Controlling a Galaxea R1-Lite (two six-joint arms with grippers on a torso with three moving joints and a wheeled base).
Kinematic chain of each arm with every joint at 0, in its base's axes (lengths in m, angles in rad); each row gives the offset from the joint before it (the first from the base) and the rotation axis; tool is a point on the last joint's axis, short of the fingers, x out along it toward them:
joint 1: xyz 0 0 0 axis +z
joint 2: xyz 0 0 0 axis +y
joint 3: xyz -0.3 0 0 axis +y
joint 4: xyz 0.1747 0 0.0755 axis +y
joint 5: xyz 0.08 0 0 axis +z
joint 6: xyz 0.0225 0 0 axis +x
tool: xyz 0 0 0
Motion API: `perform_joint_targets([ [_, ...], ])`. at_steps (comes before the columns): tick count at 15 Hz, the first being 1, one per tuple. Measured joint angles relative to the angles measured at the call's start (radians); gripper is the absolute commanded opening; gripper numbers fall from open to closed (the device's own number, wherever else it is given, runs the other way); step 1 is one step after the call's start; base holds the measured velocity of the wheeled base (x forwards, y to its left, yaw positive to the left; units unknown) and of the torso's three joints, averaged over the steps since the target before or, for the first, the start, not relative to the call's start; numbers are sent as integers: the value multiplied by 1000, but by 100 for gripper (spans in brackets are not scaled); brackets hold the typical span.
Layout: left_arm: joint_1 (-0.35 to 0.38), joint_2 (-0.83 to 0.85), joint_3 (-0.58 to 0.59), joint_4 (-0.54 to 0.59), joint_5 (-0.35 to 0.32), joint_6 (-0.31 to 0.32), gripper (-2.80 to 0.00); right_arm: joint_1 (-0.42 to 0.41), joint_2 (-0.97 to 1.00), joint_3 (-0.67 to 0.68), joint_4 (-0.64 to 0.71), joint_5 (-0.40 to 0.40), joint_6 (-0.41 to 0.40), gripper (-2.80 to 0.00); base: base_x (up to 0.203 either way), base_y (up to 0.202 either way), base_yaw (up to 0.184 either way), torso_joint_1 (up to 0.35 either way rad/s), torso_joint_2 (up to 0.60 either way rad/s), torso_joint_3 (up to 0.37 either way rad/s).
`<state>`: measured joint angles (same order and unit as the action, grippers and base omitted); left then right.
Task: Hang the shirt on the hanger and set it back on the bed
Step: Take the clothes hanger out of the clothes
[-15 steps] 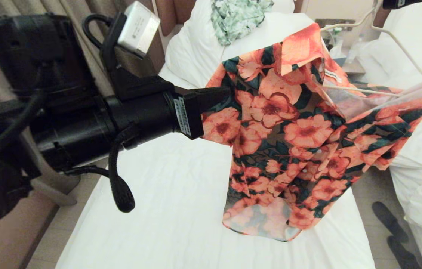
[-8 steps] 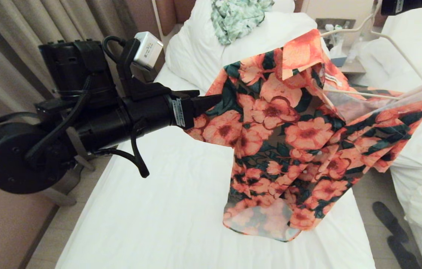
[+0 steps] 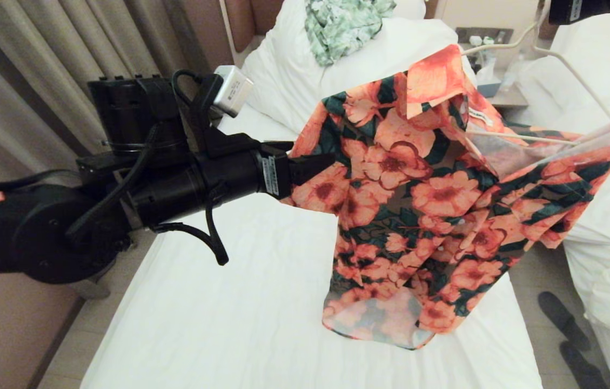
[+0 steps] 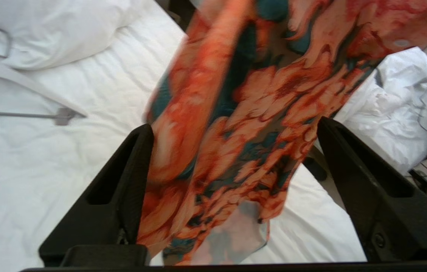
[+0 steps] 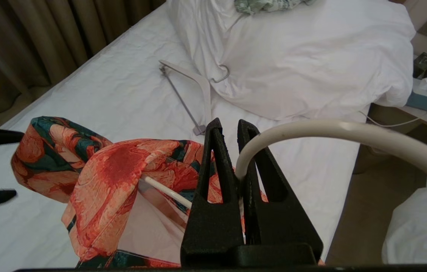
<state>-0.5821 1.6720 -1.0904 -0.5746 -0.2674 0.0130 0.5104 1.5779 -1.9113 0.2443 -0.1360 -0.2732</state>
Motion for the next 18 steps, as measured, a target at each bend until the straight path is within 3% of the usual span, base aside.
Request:
perform_joint_targets([
  [5,-16,90,-1,-145,17,-1,0,8,-3,8,0,0,2,-280,0,0,0,0,0,0],
  [6,-17,104,-4,-148,26,-2,-280,8,-3,10,0,0,1,-280,0,0,0,0,0,0],
  [14,-22,124,-8,-154,37,-9,-280,7,0,8,-3,0,-2,-280,0,0,0,0,0,0],
  [18,-11,133,-7,-255,36,-25,-280,4,0,8,-3,-2,-1,-280,0,0,0,0,0,0],
])
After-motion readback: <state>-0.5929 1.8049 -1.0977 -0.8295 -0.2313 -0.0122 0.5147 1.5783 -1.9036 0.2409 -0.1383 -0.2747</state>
